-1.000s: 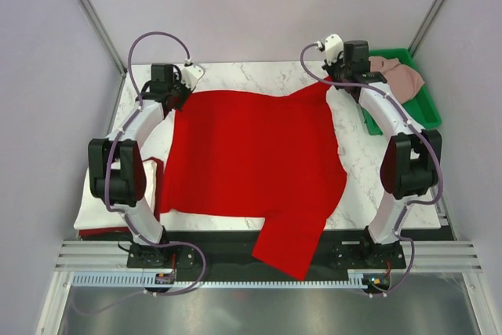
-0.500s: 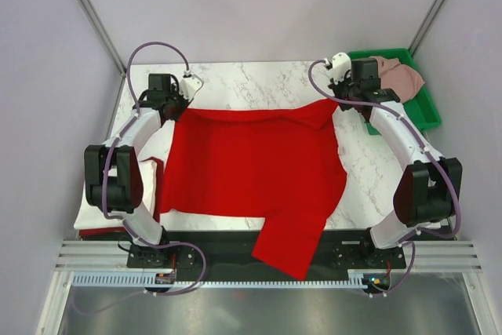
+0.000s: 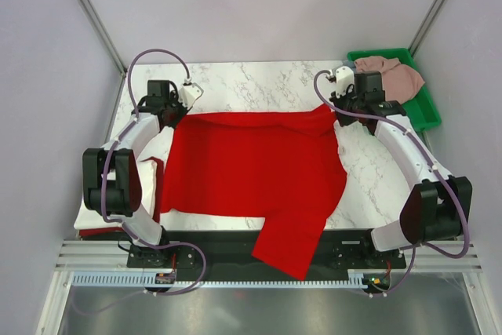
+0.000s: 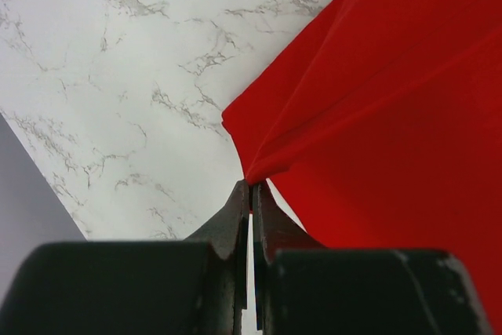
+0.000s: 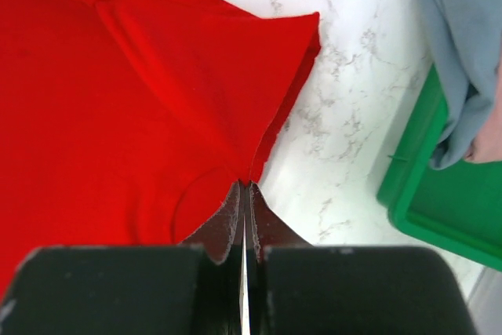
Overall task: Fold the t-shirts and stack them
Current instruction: Fold the tshirt
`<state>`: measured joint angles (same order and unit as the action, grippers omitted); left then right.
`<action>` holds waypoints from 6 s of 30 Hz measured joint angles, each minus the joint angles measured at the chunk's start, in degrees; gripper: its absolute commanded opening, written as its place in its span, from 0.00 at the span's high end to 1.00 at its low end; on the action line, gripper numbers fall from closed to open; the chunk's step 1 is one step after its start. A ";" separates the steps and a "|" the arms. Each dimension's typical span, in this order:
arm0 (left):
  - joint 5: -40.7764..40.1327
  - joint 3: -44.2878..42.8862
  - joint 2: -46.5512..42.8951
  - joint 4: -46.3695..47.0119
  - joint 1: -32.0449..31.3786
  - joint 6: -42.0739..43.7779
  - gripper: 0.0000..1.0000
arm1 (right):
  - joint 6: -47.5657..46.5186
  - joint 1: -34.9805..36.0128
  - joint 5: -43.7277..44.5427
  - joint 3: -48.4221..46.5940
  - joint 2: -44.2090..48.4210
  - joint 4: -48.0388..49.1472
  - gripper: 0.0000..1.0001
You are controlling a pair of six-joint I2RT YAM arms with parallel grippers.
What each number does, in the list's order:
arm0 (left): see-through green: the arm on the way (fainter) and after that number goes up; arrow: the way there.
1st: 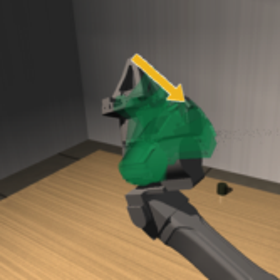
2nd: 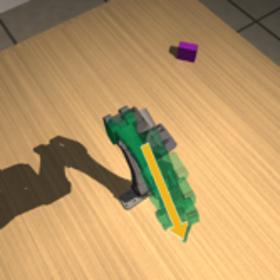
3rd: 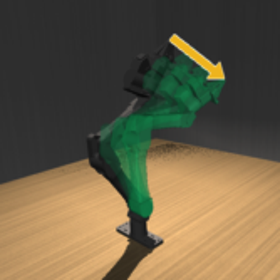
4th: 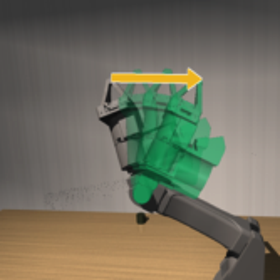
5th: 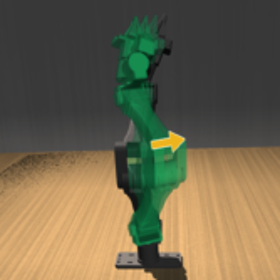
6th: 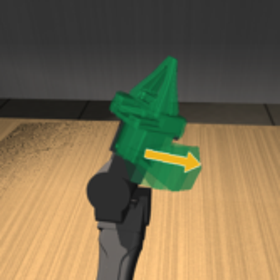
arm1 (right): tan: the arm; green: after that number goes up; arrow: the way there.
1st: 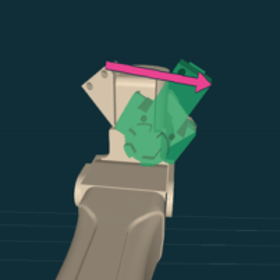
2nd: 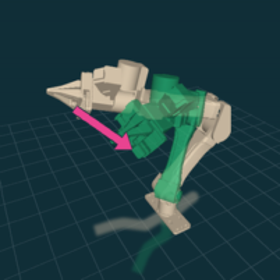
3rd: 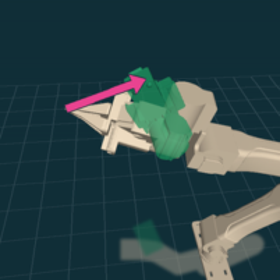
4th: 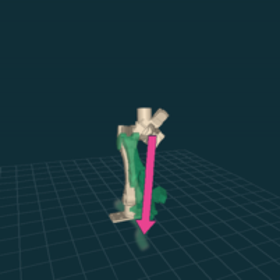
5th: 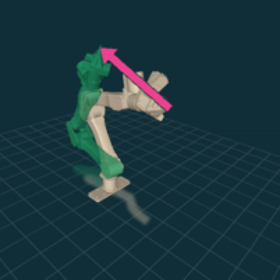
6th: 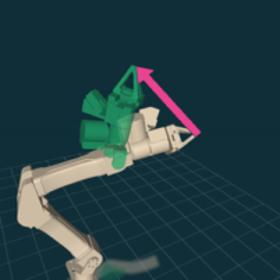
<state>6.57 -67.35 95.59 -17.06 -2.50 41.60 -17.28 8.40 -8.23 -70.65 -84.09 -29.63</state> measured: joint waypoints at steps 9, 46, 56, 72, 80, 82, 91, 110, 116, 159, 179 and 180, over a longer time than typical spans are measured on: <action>0.07 2.14 0.00 -0.44 1.07 5.49 0.98 | 3.69 0.07 -4.09 0.63 3.91 -2.16 1.00; 3.04 -23.89 9.94 -15.26 4.81 -2.78 0.39 | 5.75 -3.41 -9.35 -15.50 -15.34 -8.48 0.66; 6.40 -33.33 27.80 -26.29 6.64 -14.21 0.39 | 6.14 -6.03 -11.43 -27.21 -33.90 -9.40 0.65; 8.63 -41.66 35.71 -30.73 8.15 -20.41 0.32 | 7.23 -7.39 -12.61 -33.09 -43.76 -8.96 0.64; 8.63 -42.05 36.37 -30.97 8.15 -20.72 0.31 | 7.43 -8.31 -12.59 -34.36 -45.79 -8.98 0.64; 8.63 -42.10 36.37 -30.99 8.15 -20.74 0.31 | 7.39 -8.68 -12.66 -34.36 -45.79 -9.01 0.64; 8.85 -42.10 36.37 -31.10 8.15 -20.81 0.27 | 6.73 -10.43 -13.14 -33.79 -45.79 -9.92 0.62; 8.57 -41.72 36.39 -30.93 8.26 -20.79 0.52 | 5.84 -10.58 -22.03 -34.14 -47.71 -11.65 0.74; 8.92 -41.68 36.44 -31.06 8.37 -20.72 0.67 | 5.51 -10.88 -24.68 -34.67 -48.89 -11.76 0.95; 16.11 -30.36 -29.33 -29.11 8.66 -23.32 0.98 | -3.21 -13.55 -17.68 -23.08 27.04 -6.93 1.00; 14.14 -23.10 -46.71 -23.58 8.81 -19.47 0.98 | -7.48 -13.55 -15.80 -24.59 41.24 -15.67 1.00; 14.93 -19.89 -45.97 -22.95 8.81 -19.15 0.98 | -7.67 -13.55 -16.52 -20.92 40.96 -15.21 1.00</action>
<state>21.50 -87.24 49.63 -40.01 6.31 22.46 -24.95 -5.15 -24.75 -91.57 -43.13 -44.84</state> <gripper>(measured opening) 0.033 0.051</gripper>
